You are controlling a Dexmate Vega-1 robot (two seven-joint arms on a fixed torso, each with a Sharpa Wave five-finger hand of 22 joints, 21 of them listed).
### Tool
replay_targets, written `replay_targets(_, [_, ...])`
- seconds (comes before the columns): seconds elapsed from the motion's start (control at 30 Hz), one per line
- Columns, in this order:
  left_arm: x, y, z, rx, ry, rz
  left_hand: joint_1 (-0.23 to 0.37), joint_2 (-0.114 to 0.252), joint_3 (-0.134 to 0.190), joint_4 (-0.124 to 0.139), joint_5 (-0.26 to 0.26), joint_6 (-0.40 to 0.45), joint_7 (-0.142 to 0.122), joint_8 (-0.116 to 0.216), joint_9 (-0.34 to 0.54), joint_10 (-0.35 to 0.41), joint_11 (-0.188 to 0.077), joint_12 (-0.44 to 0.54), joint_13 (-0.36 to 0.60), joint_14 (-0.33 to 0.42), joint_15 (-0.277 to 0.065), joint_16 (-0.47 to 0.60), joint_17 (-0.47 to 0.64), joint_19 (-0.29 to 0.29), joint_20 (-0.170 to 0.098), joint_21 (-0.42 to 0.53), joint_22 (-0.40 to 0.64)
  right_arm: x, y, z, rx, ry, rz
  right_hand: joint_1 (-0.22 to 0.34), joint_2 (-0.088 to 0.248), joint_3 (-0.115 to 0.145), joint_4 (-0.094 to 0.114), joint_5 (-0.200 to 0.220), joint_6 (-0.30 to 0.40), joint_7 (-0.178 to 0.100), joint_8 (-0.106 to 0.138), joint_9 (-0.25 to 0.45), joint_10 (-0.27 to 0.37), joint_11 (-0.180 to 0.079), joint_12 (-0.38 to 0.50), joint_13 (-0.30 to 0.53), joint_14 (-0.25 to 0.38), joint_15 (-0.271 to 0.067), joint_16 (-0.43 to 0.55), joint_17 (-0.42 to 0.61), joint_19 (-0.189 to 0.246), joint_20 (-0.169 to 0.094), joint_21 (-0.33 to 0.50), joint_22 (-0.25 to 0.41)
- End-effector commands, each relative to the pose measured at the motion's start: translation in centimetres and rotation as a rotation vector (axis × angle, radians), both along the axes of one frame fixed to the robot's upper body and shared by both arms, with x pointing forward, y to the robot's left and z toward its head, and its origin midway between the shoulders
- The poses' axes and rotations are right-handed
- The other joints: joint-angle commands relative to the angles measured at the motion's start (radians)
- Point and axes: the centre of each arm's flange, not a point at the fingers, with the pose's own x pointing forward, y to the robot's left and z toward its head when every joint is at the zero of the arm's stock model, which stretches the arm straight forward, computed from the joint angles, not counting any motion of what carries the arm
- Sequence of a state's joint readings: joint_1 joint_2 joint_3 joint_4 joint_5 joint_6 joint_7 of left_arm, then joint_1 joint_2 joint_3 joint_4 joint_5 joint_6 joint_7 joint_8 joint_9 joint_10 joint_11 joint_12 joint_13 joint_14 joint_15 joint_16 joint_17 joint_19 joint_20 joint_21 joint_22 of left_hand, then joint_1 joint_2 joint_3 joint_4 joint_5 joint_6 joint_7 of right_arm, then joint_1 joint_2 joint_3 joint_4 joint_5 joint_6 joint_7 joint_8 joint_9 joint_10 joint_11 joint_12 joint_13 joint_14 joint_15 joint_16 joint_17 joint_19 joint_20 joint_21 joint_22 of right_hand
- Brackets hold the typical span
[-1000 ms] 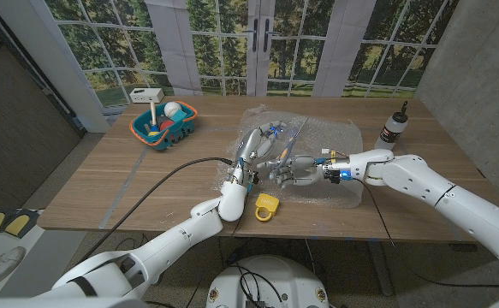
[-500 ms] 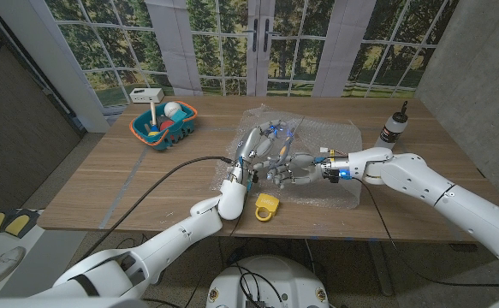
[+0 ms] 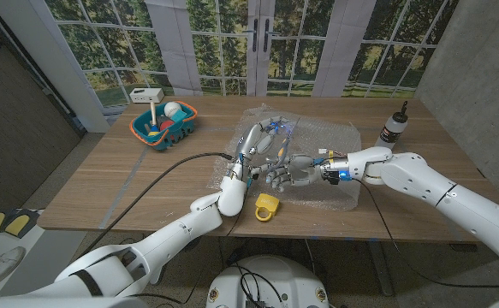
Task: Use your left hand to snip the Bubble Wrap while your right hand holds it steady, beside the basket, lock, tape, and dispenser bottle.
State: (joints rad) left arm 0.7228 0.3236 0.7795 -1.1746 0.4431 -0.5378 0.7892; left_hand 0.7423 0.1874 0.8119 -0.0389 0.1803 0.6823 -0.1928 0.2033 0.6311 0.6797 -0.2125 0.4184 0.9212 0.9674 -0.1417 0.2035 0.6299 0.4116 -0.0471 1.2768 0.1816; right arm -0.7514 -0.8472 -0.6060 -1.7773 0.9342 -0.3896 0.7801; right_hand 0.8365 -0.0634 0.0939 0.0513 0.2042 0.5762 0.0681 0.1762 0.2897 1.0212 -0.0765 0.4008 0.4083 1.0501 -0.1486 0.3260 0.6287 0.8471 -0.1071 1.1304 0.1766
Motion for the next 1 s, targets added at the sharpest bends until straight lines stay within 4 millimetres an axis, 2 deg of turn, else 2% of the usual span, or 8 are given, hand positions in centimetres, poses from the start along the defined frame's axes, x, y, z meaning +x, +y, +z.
replay_targets(0.03, [-0.2,-0.5,0.7,0.012,-0.017,-0.011,-0.006,-0.002,0.001,-0.003,0.001,0.011,-0.002,0.004,0.000,0.005,-0.001,0.010,0.002,-0.007,-0.088,0.006,0.003,-0.008,-0.096,0.007,0.003,-0.5,-0.1,-0.1,-0.004,-0.010,0.004,-0.011,-0.002,-0.005,0.004,0.009,0.001,0.041,-0.002,-0.003,-0.004,0.005,-0.004,0.001,-0.023,-0.069,-0.002,-0.003,0.009,-0.095,-0.001,0.001])
replay_targets(0.63, [-0.6,-1.2,0.9,0.035,-0.019,-0.030,-0.004,0.000,0.003,-0.008,0.002,0.011,0.003,0.004,-0.013,0.002,-0.001,0.007,-0.011,-0.018,-0.090,0.002,-0.001,-0.019,-0.091,0.011,0.003,-1.8,-0.7,-0.5,0.012,-0.014,-0.017,-0.022,0.002,-0.010,0.010,0.013,-0.016,0.045,0.005,-0.020,-0.004,0.011,-0.011,0.000,-0.022,-0.070,-0.005,-0.008,0.015,-0.093,-0.009,0.000])
replay_targets(0.7, [-0.7,-1.2,1.0,0.040,-0.021,-0.031,0.004,-0.004,0.005,-0.022,-0.003,0.014,0.009,0.003,-0.023,-0.014,0.000,-0.021,-0.041,-0.062,-0.092,-0.011,-0.017,-0.051,-0.084,0.008,0.003,-1.9,-0.8,-0.5,0.012,-0.015,-0.025,-0.023,0.002,-0.011,0.011,0.013,-0.017,0.046,0.005,-0.022,-0.004,0.012,-0.012,0.000,-0.022,-0.069,-0.006,-0.009,0.016,-0.092,-0.010,0.000])
replay_targets(0.73, [-0.7,-1.3,1.0,0.044,-0.022,-0.032,-0.001,-0.012,-0.012,-0.037,-0.008,0.011,0.009,0.002,-0.035,-0.021,0.002,-0.052,-0.070,-0.108,-0.095,-0.009,-0.030,-0.091,-0.070,-0.001,0.002,-2.0,-0.8,-0.6,0.013,-0.018,-0.025,-0.024,0.002,-0.011,0.011,0.013,-0.017,0.047,0.006,-0.023,-0.005,0.012,-0.013,-0.001,-0.021,-0.069,-0.006,-0.009,0.016,-0.092,-0.010,0.000])
replay_targets(0.8, [-0.8,-1.3,1.1,0.053,-0.023,-0.033,-0.042,-0.056,-0.061,-0.062,-0.010,-0.022,-0.005,-0.007,-0.062,-0.031,0.006,-0.114,-0.122,-0.218,-0.086,-0.017,-0.074,-0.179,-0.035,-0.043,-0.006,-2.1,-0.9,-0.6,0.015,-0.010,-0.033,-0.026,0.002,-0.012,0.012,0.013,-0.018,0.047,0.007,-0.025,-0.002,0.013,-0.013,-0.001,-0.020,-0.069,-0.006,-0.010,0.017,-0.091,-0.011,0.000])
replay_targets(0.9, [-0.9,-1.3,1.1,0.067,-0.024,-0.032,-0.068,-0.076,-0.086,-0.079,-0.009,-0.024,-0.010,-0.004,-0.083,-0.061,0.005,-0.166,-0.159,-0.297,-0.082,-0.021,-0.118,-0.245,-0.008,-0.085,-0.009,-2.2,-0.9,-0.7,0.024,-0.009,-0.040,-0.029,0.004,-0.013,0.014,0.014,-0.019,0.047,0.008,-0.028,0.001,0.013,-0.014,-0.002,-0.019,-0.069,-0.006,-0.011,0.019,-0.090,-0.012,0.000])
replay_targets(0.93, [-0.9,-1.3,1.1,0.072,-0.024,-0.032,-0.073,-0.099,-0.106,-0.099,-0.011,-0.037,-0.015,-0.009,-0.095,-0.072,0.005,-0.187,-0.178,-0.378,-0.073,-0.031,-0.141,-0.307,0.016,-0.116,-0.010,-2.3,-1.0,-0.8,0.025,-0.007,-0.041,-0.030,0.004,-0.013,0.015,0.014,-0.018,0.047,0.008,-0.029,0.002,0.012,-0.014,-0.003,-0.018,-0.068,-0.006,-0.012,0.020,-0.090,-0.012,0.000])
replay_targets(1.0, [-1.0,-1.3,1.1,0.080,-0.023,-0.030,-0.075,-0.106,-0.128,-0.108,-0.012,-0.037,-0.020,-0.010,-0.108,-0.106,0.008,-0.212,-0.198,-0.455,-0.070,-0.033,-0.159,-0.353,0.041,-0.142,-0.010,-2.4,-1.0,-0.8,0.027,-0.012,-0.043,-0.032,0.005,-0.014,0.016,0.014,-0.019,0.047,0.009,-0.031,0.006,0.014,-0.014,-0.004,-0.017,-0.069,-0.006,-0.013,0.022,-0.089,-0.013,0.000])
